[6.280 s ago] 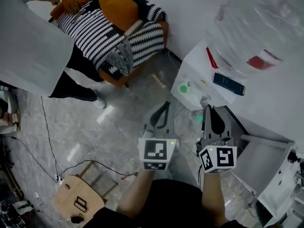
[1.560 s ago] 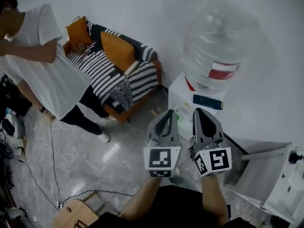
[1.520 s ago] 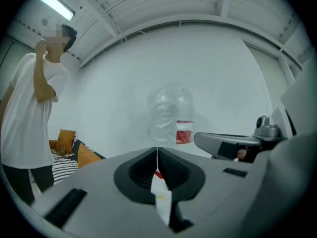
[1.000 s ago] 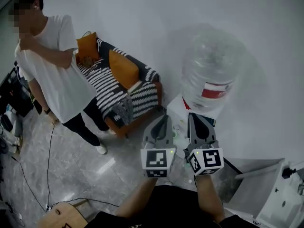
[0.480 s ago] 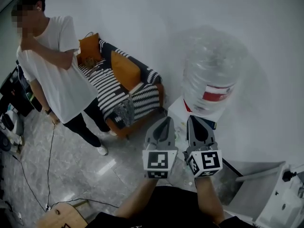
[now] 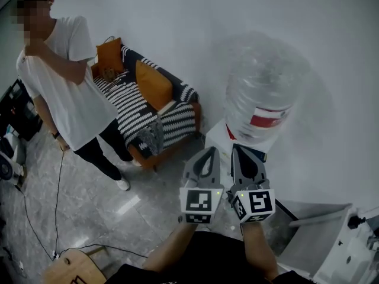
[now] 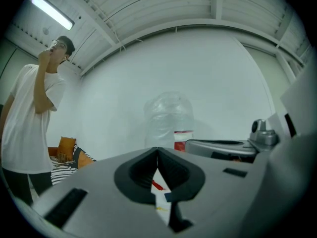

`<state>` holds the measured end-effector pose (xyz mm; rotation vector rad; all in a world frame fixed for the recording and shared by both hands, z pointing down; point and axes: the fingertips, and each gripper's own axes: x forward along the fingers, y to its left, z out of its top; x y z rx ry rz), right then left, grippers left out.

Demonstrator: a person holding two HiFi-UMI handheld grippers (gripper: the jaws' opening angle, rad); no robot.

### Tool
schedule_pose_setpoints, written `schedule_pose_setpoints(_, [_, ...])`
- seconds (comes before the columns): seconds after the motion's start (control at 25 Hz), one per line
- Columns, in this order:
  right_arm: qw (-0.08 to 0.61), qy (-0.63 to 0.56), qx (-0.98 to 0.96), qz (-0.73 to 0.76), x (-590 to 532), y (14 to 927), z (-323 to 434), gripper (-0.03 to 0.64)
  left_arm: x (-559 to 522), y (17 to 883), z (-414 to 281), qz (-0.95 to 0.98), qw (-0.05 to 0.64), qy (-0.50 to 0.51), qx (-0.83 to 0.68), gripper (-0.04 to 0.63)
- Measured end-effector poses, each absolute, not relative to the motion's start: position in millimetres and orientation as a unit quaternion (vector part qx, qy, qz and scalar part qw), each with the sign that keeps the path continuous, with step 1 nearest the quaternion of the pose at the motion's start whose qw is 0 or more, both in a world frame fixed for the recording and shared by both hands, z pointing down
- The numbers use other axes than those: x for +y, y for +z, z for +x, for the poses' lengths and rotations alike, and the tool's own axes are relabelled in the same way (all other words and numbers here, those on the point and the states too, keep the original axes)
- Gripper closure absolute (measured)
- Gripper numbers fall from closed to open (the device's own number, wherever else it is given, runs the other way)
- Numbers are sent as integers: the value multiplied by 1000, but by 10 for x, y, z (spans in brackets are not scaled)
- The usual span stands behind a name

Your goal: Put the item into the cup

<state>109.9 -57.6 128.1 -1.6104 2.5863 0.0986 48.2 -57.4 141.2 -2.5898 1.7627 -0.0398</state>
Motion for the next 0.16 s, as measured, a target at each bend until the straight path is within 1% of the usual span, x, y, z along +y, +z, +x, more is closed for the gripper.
schedule_pose_setpoints(0.16, [45, 33, 847, -529, -596, 1305, 1148, 606, -583, 1434, 597, -832, 13, -16, 554, 581])
